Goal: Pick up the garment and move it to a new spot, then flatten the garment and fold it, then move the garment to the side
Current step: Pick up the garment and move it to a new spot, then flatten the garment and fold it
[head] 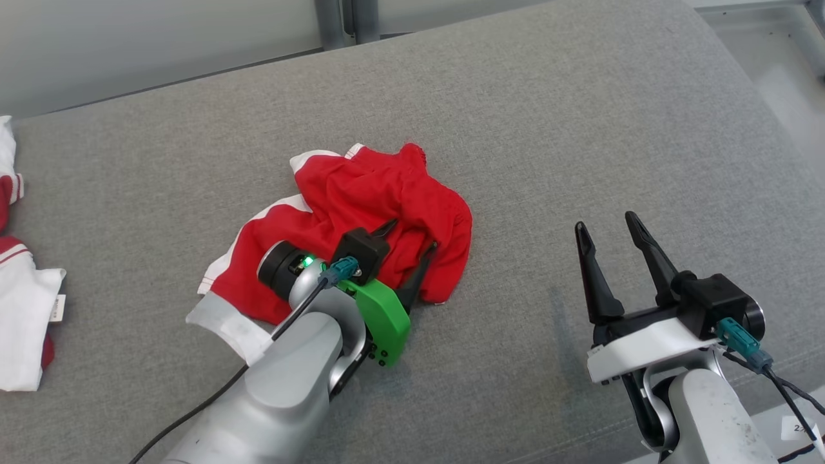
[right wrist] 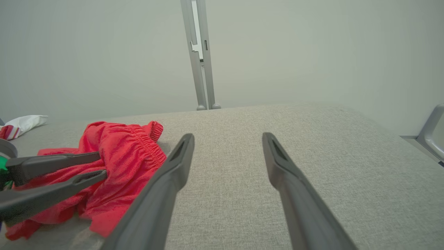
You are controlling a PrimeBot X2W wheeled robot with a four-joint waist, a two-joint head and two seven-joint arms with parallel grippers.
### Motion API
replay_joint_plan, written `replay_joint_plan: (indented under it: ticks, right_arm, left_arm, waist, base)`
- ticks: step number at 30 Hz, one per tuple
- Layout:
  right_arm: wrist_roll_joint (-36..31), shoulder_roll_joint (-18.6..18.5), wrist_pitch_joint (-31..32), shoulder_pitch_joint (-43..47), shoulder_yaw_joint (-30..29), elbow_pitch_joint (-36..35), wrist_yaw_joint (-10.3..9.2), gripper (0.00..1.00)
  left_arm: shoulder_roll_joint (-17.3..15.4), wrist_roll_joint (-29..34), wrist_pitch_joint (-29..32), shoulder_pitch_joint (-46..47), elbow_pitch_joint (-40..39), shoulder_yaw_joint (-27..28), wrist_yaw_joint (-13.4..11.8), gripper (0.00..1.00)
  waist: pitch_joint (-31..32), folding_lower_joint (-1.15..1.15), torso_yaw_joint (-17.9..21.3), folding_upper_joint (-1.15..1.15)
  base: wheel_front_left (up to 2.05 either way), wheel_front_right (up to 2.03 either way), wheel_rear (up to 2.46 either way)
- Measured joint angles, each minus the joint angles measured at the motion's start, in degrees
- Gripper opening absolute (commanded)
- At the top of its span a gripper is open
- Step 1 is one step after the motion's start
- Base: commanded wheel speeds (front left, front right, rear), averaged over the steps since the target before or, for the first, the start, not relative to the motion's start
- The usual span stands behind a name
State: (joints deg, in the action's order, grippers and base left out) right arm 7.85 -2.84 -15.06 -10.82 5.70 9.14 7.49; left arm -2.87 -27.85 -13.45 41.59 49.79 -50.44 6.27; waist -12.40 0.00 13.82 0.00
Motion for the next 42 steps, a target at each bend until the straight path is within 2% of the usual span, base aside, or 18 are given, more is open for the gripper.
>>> replay_joint_plan:
  ticks: [5,11,22,33,38,42]
  right_arm:
    - [-0.54,0.02,0.00,1.09,-0.71,0.47,0.00,1.00]
    - [-1.14,0.02,0.00,2.08,-1.63,0.70,0.00,1.00]
    - [-1.44,0.02,0.00,2.64,-1.83,0.77,0.00,1.00]
    - [-1.87,0.01,0.00,1.47,-1.08,0.02,0.00,1.00]
    - [-2.05,-0.01,0.00,1.03,-1.64,-0.27,0.00,1.00]
    - [-2.30,0.00,0.00,0.99,-1.86,-0.32,0.00,1.00]
  left_arm:
    - [0.04,-2.91,-0.76,-1.56,-3.12,-1.07,-0.81,1.00]
    - [-0.16,-4.47,-1.33,-3.88,-5.17,0.65,-2.76,1.00]
    - [-6.58,-7.82,-1.58,-9.95,-5.53,9.48,-8.37,1.00]
    - [-6.41,-13.12,-1.51,-9.25,2.59,15.89,-10.31,1.00]
    - [-6.27,-14.47,-1.51,-7.51,6.27,17.14,-10.21,1.00]
    - [-5.63,-14.93,-1.46,-6.81,8.92,17.18,-9.17,1.00]
  waist:
    - [1.99,0.00,-1.85,0.00]
    - [4.24,0.00,-4.78,0.00]
    - [6.89,0.00,-9.04,0.00]
    - [3.96,0.00,-7.50,0.00]
    - [2.20,0.00,-6.09,0.00]
    - [1.22,0.00,-5.19,0.00]
  base:
    - [0.00,0.00,0.00]
    - [0.00,0.00,0.00]
    - [0.00,0.00,0.00]
    - [0.00,0.00,0.00]
    - [0.00,0.00,0.00]
    - [0.00,0.00,0.00]
